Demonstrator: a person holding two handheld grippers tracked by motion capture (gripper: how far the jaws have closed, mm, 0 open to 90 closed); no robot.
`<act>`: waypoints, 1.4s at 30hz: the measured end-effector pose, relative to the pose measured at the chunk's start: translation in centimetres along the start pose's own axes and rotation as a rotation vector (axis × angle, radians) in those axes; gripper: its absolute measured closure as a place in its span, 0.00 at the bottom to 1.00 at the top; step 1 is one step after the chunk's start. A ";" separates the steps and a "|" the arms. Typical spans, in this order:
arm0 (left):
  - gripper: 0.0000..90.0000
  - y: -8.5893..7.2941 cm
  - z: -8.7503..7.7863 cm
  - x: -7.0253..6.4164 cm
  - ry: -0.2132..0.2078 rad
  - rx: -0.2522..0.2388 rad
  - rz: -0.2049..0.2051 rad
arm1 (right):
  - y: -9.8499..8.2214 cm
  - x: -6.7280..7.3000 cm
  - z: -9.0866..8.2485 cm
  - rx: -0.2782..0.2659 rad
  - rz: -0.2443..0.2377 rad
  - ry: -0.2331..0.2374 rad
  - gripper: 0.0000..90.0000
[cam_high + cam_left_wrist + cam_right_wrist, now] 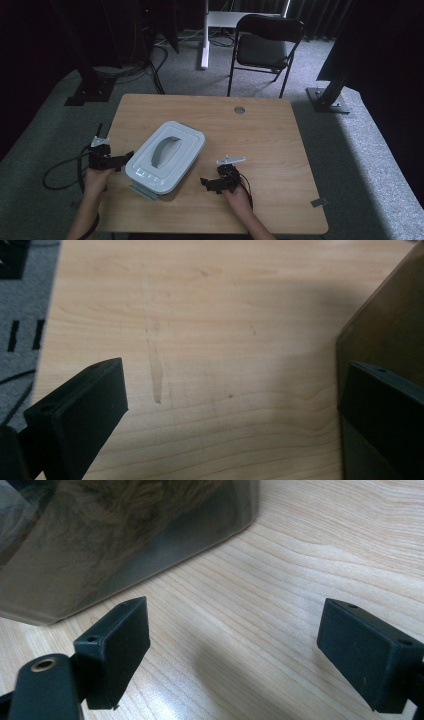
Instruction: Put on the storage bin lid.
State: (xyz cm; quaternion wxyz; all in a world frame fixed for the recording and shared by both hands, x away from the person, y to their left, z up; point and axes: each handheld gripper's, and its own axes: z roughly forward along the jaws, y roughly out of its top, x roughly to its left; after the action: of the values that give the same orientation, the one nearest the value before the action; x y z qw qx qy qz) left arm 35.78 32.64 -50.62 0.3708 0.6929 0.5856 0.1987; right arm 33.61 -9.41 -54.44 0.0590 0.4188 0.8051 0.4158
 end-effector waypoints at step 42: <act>0.01 -2.3 3.2 -10.1 -0.139 0.073 0.151 | -0.4 -3.5 -3.7 -0.056 0.064 -0.072 0.14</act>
State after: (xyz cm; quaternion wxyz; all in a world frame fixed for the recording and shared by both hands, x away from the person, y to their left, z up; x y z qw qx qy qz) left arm 34.15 22.18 -52.77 0.3690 0.7603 0.5113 0.1562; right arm 33.97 -14.34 -53.24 0.0862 0.4573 0.7767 0.4244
